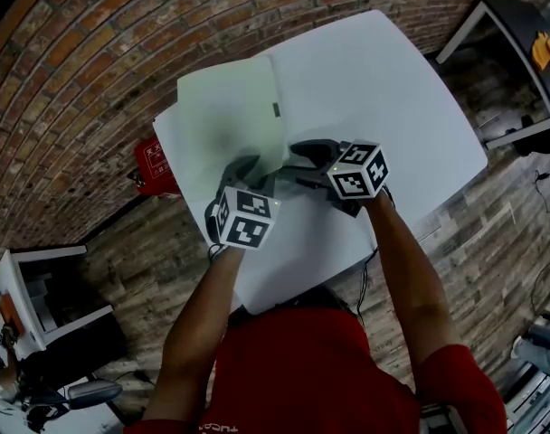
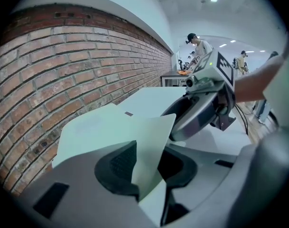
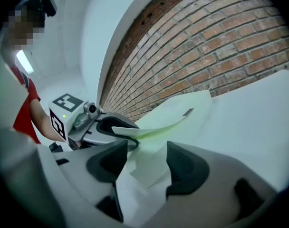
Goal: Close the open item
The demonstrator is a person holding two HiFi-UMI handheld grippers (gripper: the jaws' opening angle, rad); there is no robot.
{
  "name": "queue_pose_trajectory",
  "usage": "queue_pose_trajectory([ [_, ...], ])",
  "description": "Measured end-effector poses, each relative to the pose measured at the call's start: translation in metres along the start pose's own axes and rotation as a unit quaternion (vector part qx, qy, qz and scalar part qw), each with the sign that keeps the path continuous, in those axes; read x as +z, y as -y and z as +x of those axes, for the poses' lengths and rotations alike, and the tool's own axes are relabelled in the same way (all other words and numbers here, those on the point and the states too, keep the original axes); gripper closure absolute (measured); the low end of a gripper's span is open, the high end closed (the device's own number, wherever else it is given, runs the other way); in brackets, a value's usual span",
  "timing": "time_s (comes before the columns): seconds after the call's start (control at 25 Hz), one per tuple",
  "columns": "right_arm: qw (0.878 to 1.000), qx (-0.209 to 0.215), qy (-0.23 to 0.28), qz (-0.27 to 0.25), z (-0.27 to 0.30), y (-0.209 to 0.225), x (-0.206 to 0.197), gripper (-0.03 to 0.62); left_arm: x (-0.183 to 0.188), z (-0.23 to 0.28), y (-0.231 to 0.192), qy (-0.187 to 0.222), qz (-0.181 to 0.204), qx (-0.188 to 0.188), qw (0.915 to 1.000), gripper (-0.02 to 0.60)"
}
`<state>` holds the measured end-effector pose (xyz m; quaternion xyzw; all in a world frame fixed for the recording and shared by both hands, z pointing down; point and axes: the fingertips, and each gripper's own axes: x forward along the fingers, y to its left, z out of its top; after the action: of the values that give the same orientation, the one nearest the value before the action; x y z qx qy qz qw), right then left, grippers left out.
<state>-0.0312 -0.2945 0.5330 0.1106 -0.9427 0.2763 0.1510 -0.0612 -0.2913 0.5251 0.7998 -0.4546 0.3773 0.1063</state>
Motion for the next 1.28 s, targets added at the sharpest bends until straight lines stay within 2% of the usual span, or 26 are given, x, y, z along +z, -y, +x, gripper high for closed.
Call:
queue_pose_trajectory([
  [0.12,0.997,-0.013,0.046,0.055,-0.015,0.016,0.015,0.352,0.001,0.001,0.001,-0.004,0.009,0.003,0.9999,0.468],
  [0.24,0.989,-0.075,0.083,0.100,-0.024,0.042,0.035,0.352,0.001,0.001,0.001,-0.006,0.022,0.011,0.9997,0.468],
  [0.4,0.978,-0.161,0.077,0.112,-0.020,0.071,0.054,0.352,0.003,0.001,0.003,-0.005,0.027,0.013,0.9996,0.468],
  [0.56,0.971,-0.209,0.049,0.106,-0.005,0.091,0.066,0.352,0.003,0.002,0.003,-0.009,0.039,0.013,0.9991,0.466],
  [0.8,0.967,-0.236,-0.008,0.092,0.021,0.106,0.067,0.353,0.004,0.002,0.003,-0.016,0.063,0.008,0.9979,0.462],
  [1.0,0.963,-0.257,-0.037,0.078,0.026,0.111,0.065,0.352,0.005,0.000,0.005,-0.008,0.077,-0.008,0.9969,0.446],
  [1.12,0.962,-0.263,-0.046,0.062,0.026,0.111,0.066,0.352,0.006,-0.002,0.010,-0.006,0.083,-0.034,0.9959,0.412],
  [1.28,0.962,-0.261,-0.047,0.067,0.026,0.111,0.064,0.352,0.004,-0.008,0.027,0.009,0.087,-0.087,0.9923,0.344],
])
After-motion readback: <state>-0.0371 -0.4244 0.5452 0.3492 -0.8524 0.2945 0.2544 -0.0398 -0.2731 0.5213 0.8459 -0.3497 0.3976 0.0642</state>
